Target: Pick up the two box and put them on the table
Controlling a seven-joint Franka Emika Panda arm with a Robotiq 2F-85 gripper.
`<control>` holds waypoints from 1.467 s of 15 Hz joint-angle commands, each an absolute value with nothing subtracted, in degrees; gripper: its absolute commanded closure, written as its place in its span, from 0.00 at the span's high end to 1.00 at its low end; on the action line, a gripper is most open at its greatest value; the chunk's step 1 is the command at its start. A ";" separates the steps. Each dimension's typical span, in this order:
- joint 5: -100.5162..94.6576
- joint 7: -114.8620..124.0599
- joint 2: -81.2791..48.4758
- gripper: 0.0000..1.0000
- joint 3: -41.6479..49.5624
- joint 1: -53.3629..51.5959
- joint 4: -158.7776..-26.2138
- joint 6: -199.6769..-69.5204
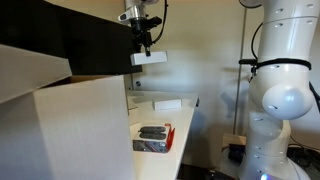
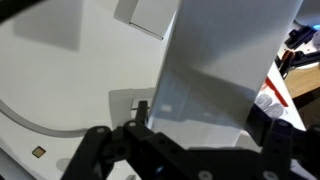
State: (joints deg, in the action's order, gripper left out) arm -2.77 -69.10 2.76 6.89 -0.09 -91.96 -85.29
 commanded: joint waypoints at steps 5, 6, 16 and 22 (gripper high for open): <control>-1.38 -60.32 3.58 0.66 6.33 2.19 -103.03 -99.29; -1.42 -59.94 3.34 0.66 6.45 2.37 -104.02 -100.37; -2.54 -64.16 4.04 0.66 9.88 6.81 -113.43 -107.02; -4.86 -65.05 3.97 0.66 11.94 9.10 -117.19 -109.42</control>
State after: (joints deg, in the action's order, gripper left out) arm -3.15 -63.86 2.29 11.85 7.90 -113.63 -106.61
